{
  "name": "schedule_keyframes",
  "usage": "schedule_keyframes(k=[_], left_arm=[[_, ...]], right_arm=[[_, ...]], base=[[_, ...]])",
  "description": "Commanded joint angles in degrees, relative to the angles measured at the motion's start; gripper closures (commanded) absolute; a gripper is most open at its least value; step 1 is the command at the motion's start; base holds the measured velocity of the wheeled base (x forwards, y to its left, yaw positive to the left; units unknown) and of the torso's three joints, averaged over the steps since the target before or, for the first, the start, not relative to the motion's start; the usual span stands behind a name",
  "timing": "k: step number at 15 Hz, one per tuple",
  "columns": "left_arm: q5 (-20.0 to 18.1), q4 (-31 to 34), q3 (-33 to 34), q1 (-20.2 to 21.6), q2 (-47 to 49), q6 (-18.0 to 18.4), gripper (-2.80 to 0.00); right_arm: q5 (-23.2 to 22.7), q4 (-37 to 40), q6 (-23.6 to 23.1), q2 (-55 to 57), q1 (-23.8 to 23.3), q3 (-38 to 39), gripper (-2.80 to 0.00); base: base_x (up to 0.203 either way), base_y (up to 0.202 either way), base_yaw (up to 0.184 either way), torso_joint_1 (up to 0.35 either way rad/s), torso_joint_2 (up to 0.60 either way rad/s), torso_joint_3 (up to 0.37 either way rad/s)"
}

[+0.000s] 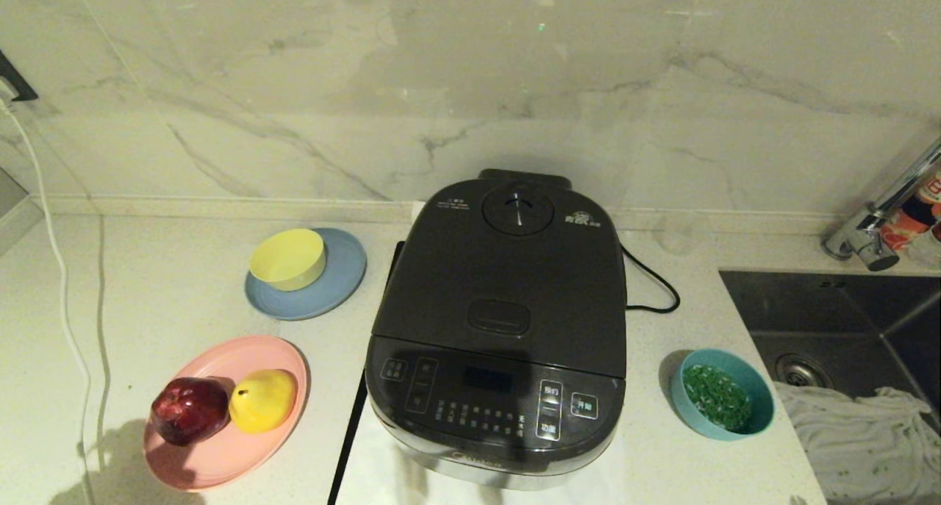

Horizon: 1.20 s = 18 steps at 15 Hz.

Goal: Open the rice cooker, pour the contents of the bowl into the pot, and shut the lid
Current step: Open the rice cooker

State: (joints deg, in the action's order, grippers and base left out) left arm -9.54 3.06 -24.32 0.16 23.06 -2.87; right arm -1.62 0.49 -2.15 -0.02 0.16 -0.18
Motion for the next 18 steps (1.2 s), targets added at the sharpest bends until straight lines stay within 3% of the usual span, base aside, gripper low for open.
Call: schedule_keyframes(k=[1,3,5,8,10,13,16,18], left_arm=[[-5.06,-0.36,-9.95,-0.08,20.95,-4.58,0.00],[-11.01,-0.33,-18.77,-1.53,32.14,-9.55,0.00],[-14.72,-0.57,-24.76,-6.12,41.67,-14.01,0.00],[-17.21,-0.91,-32.85,-17.28,51.77,-20.29,0.00],[-17.66,-0.69,-35.25,-22.86,53.95,-22.14,0.00],[-16.43,-0.43,-35.51,-30.43,55.59,-23.06,0.00],[-7.34,-1.09,-35.16,-36.61,59.79,-22.60,0.00],[-6.32,-1.27,-35.60,-37.65,61.11,-22.45,0.00]], right_arm=[[-0.05,0.04,0.04,-0.06,0.02,0.01,0.00],[-0.05,-0.03,0.04,-0.06,0.02,0.01,0.00],[-0.05,0.04,0.04,-0.06,0.02,0.01,0.00],[-0.05,-0.05,0.04,-0.06,0.02,0.01,0.00],[-0.05,0.04,0.04,-0.06,0.02,0.01,0.00],[-0.05,0.04,0.04,-0.06,0.02,0.01,0.00],[-0.05,-0.05,0.04,-0.06,0.02,0.01,0.00],[-0.05,-0.04,0.04,-0.06,0.02,0.01,0.00]], base=[[0.000,0.000,0.000,0.000,0.00,0.000],[0.000,0.000,0.000,0.000,0.00,0.000],[0.000,0.000,0.000,0.000,0.00,0.000],[0.000,0.000,0.000,0.000,0.00,0.000],[0.000,0.000,0.000,0.000,0.00,0.000],[0.000,0.000,0.000,0.000,0.00,0.000],[0.000,0.000,0.000,0.000,0.00,0.000],[0.000,0.000,0.000,0.000,0.00,0.000]])
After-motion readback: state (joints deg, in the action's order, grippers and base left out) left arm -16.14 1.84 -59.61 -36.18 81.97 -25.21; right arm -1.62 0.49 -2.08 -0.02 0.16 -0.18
